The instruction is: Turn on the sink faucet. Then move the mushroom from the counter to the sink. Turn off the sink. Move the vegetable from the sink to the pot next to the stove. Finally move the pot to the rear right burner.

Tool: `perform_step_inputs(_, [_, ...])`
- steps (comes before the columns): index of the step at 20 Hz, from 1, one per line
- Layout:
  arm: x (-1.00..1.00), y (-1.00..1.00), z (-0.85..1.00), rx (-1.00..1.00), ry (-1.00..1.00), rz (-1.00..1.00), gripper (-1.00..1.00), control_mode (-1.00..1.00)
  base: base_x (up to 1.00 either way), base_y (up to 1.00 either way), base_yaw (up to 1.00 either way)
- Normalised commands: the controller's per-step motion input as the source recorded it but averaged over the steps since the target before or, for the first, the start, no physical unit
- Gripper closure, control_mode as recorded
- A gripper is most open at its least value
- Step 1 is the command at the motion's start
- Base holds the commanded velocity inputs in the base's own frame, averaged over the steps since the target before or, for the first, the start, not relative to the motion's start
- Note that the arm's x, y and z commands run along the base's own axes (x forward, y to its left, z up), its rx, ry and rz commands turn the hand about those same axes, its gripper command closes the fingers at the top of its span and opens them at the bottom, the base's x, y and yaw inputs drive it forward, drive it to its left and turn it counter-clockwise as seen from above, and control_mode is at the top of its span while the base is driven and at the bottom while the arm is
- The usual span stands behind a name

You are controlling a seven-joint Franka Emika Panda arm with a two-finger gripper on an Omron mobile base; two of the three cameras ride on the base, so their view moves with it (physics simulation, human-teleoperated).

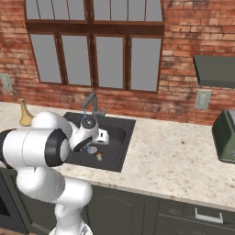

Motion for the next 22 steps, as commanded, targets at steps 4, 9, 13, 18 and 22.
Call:
perform_step_inputs(4, [-0.25,-0.15,0.78,0.02,-0.17,0.03,-1.0,-1.0,0.0,0.0,0.0])
perform_step_inputs(9, [-0.1,-0.27,0.76,0.03,-0.14,0.03,-1.0,-1.0,0.0,0.0,0.0])
perform_step_inputs(13, [0.0,-0.29,0.7,0.04,-0.13,0.04,-1.0,-1.0,0.0,0.0,0.0])
perform_step_inputs(18, [0.15,-0.29,0.55,0.07,-0.13,0.08,-1.0,-1.0,0.0,0.0,0.0])
perform_step_inputs(22, [0.39,-0.18,0.21,0.1,-0.06,0.12,-1.0,-1.0,0.0,0.0,0.0])
